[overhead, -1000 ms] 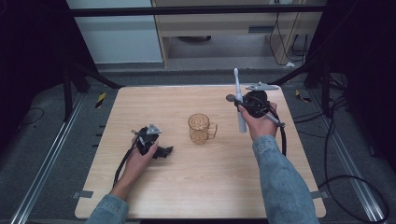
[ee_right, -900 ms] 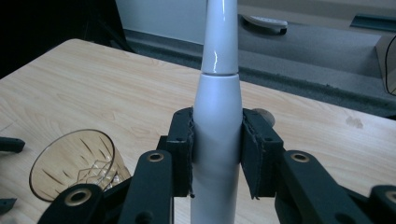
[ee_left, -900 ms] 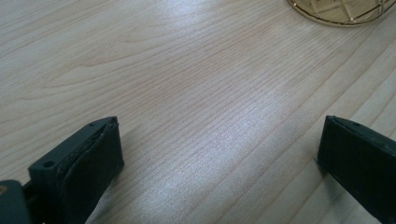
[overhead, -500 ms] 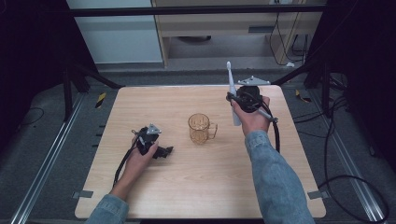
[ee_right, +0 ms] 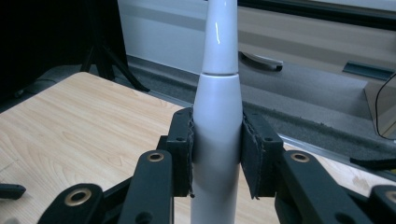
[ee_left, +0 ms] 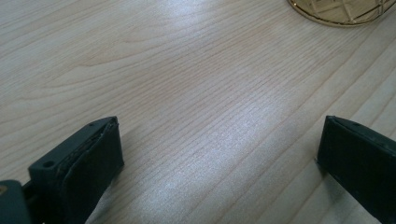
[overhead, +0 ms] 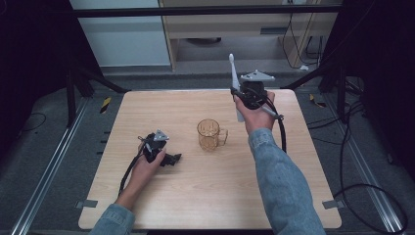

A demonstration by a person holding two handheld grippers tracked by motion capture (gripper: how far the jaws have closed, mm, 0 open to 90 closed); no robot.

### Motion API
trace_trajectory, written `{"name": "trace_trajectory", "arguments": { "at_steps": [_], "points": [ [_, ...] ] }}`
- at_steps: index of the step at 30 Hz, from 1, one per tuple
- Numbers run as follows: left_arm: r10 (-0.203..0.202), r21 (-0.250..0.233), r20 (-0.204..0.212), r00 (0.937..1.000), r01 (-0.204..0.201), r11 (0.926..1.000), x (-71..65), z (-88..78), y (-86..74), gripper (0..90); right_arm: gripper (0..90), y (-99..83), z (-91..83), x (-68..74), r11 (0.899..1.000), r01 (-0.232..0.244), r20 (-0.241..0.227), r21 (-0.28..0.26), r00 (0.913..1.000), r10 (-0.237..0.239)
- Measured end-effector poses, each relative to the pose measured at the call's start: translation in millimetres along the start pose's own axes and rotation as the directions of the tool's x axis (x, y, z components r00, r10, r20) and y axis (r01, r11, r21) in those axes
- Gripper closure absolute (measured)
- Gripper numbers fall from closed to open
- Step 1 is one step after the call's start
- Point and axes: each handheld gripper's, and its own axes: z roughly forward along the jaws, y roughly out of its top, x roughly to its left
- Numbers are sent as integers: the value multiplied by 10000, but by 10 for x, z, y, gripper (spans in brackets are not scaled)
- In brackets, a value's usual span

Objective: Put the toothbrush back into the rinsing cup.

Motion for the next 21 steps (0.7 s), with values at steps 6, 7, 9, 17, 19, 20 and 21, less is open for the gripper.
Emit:
{"name": "trace_trajectory", "arguments": {
  "at_steps": [6, 7, 9, 17, 19, 20, 21],
  "points": [
    [4, 4, 2, 10000, -4, 10000, 0, 0, 0, 0, 669, 52, 17, 38, 9995, -180, -212, -260, 9996, 175],
    [4, 5, 1, 10000, -4, 10000, 1, 0, 0, 0, 669, 57, 19, 39, 9992, -284, -296, -295, 9992, 275],
    [5, 8, 3, 10000, -5, 10000, 1, 0, 0, 0, 669, 73, 30, 44, 9988, -336, -344, -350, 9989, 324],
    [3, 4, 3, 10000, -3, 10000, 0, 0, 0, 0, 669, 151, 57, 134, 9980, -235, -370, -589, 9991, 213],
    [4, 6, 4, 10000, -4, 10000, 1, 0, 0, 0, 669, 158, 73, 171, 9977, -196, -413, -648, 9990, 170],
    [4, 4, 4, 10000, -4, 10000, 1, 0, 0, 0, 669, 160, 80, 179, 9975, -182, -414, -679, 9990, 154],
    [8, 9, 4, 10000, -8, 10000, 1, 0, 0, 0, 669, 164, 90, 192, 9973, -198, -437, -706, 9989, 168]
  ]
}}
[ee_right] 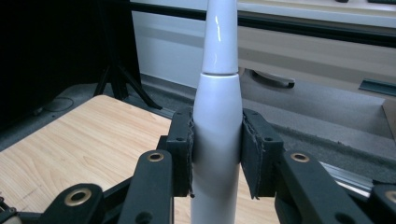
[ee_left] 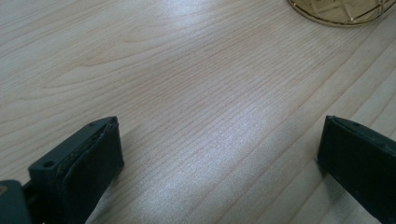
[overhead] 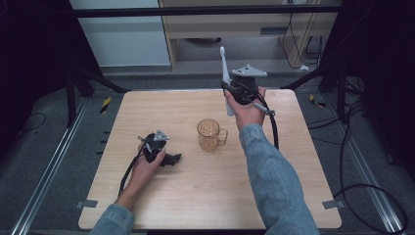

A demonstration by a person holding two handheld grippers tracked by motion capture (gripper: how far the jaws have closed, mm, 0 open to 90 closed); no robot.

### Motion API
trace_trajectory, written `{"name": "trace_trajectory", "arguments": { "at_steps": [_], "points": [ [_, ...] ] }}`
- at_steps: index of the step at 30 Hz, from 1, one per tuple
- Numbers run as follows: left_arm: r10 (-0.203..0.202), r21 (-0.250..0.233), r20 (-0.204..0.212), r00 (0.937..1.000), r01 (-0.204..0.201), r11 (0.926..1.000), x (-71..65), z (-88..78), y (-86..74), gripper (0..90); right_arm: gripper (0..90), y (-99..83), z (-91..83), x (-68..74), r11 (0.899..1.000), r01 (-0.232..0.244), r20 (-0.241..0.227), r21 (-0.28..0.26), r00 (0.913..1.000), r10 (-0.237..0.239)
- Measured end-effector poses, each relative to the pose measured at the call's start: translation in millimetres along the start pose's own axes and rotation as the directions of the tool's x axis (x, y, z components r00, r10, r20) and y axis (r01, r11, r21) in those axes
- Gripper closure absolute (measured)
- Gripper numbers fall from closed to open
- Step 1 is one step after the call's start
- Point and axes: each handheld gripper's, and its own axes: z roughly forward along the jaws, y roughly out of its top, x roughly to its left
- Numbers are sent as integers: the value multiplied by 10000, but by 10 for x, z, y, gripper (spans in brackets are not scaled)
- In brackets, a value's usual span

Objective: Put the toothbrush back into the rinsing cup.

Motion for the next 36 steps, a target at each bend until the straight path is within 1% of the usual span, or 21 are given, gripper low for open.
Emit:
{"name": "trace_trajectory", "arguments": {
  "at_steps": [4, 9, 12, 14, 17, 22, 27, 33, 36],
  "points": [
    [-4, -2, -1, 10000, 4, 10000, -1, 0, 0, 0, 669, 1, 52, 30, 9998, 34, 21, -175, 10000, -34],
    [-2, 0, -1, 10000, 2, 10000, 0, 0, 0, 0, 669, -4, 109, 50, 9992, -206, -88, -346, 9998, 203],
    [4, 2, -2, 10000, -4, 10000, 0, 0, 0, 0, 669, -5, 129, 76, 9987, -194, -134, -464, 9997, 188],
    [4, 2, 0, 10000, -4, 10000, 0, 0, 0, 0, 669, -12, 138, 95, 9981, -171, -109, -590, 9998, 165],
    [2, 5, 9, 10000, -2, 10000, 0, -1, 0, 0, 669, -33, 144, 136, 9960, -323, -191, -836, 9993, 308],
    [3, -2, 0, 10000, -3, 10000, 0, 0, 0, 0, 669, -66, 178, 198, 9962, -287, -326, -825, 9991, 261],
    [8, 1, 6, 10000, -8, 10000, 0, 0, 0, 0, 669, -111, 164, 269, 9945, -320, -477, -999, 9985, 274],
    [0, -4, 6, 10000, 0, 10000, 0, 0, 0, 0, 669, -163, 175, 311, 9944, -374, -576, -984, 9978, 319],
    [3, -1, 7, 10000, -3, 10000, 0, 0, 0, 0, 669, -195, 189, 348, 9960, -204, -591, -874, 9981, 153]
  ]
}}
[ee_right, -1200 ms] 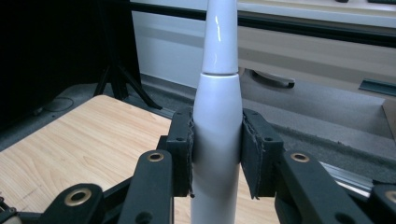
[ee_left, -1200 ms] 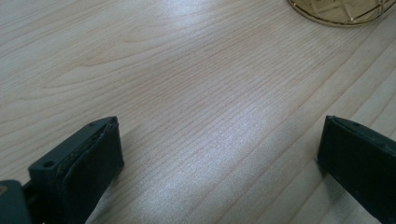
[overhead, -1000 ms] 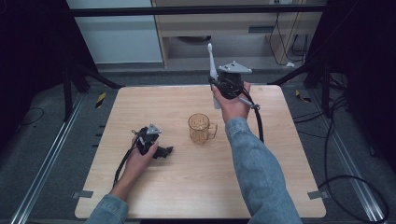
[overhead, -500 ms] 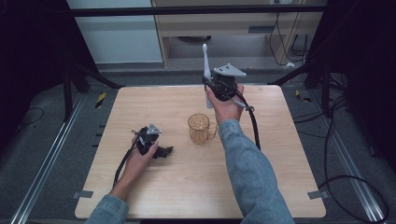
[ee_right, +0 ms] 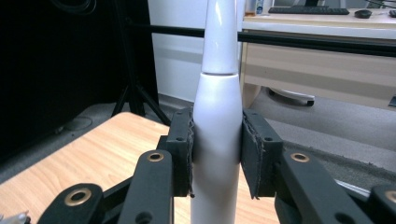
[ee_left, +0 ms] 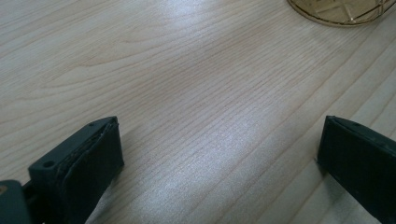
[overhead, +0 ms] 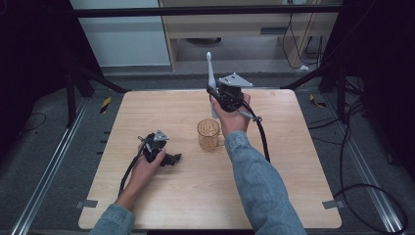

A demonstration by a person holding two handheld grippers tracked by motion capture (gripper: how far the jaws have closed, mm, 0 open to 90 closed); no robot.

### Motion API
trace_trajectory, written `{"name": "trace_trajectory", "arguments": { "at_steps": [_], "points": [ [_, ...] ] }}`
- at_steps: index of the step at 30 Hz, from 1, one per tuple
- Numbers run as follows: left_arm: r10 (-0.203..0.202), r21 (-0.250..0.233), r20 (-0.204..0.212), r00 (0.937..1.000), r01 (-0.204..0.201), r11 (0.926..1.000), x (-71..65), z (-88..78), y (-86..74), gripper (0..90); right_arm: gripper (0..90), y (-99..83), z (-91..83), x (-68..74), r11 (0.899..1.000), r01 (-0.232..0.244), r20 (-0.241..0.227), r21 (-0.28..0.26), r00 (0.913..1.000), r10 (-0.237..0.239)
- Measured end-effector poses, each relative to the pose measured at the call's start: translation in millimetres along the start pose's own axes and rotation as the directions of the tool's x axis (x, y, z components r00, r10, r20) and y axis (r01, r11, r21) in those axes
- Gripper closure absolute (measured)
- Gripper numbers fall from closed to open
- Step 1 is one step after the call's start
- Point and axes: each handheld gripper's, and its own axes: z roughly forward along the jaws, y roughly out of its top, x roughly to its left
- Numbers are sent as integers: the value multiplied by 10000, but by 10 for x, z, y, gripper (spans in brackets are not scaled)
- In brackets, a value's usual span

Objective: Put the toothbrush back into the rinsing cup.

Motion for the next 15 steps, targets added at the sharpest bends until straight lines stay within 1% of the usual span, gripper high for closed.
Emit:
{"name": "trace_trajectory", "arguments": {
  "at_steps": [8, 15],
  "points": [
    [-1, 0, -1, 10000, 1, 10000, 0, 0, 0, 0, 669, -21, 11, 35, 10000, -25, -60, -66, 10000, 25],
    [2, 2, 0, 10000, -2, 10000, 0, 0, 0, 0, 669, -32, 12, 54, 10000, 14, -84, -9, 10000, -15]
  ]
}}
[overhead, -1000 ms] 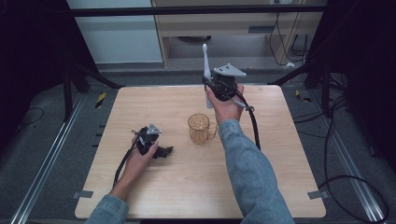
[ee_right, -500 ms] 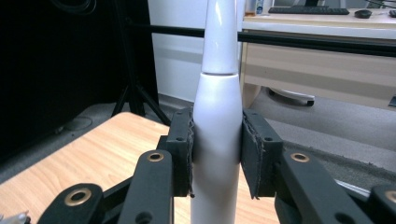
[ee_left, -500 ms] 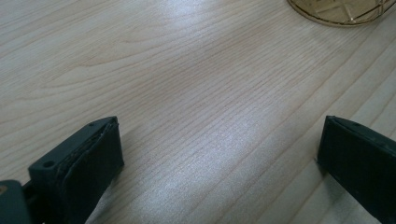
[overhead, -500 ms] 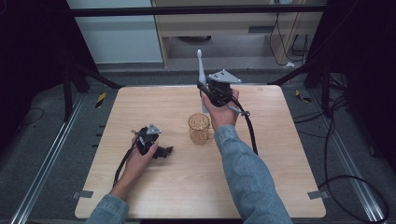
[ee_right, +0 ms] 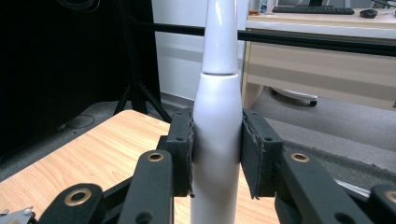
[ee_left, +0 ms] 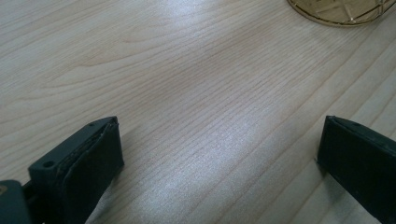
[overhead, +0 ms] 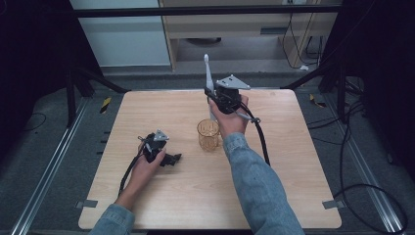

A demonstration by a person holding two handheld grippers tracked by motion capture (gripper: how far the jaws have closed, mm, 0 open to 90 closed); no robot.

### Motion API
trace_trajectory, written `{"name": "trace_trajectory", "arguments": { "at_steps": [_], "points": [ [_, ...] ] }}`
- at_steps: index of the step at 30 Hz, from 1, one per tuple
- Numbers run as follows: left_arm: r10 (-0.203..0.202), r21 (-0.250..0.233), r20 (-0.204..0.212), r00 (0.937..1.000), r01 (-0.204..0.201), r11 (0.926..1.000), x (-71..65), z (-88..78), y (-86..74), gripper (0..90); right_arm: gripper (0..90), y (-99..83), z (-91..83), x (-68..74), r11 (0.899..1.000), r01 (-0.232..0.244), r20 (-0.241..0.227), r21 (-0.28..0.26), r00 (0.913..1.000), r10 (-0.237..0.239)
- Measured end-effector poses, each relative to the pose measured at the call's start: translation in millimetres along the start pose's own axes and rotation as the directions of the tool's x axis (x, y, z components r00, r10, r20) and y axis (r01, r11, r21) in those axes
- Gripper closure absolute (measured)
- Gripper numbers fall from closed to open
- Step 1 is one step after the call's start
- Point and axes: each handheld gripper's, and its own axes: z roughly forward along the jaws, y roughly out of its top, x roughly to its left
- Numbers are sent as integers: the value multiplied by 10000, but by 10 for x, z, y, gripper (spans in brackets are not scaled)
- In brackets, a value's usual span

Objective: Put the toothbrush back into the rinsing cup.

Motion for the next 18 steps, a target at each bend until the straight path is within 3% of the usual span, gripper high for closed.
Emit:
{"name": "trace_trajectory", "arguments": {
  "at_steps": [18],
  "points": [
    [-2, 0, -7, 10000, 2, 10000, 0, 0, 0, 0, 669, -122, 10, 50, 9995, -99, -191, 301, 9998, 105]
  ]
}}
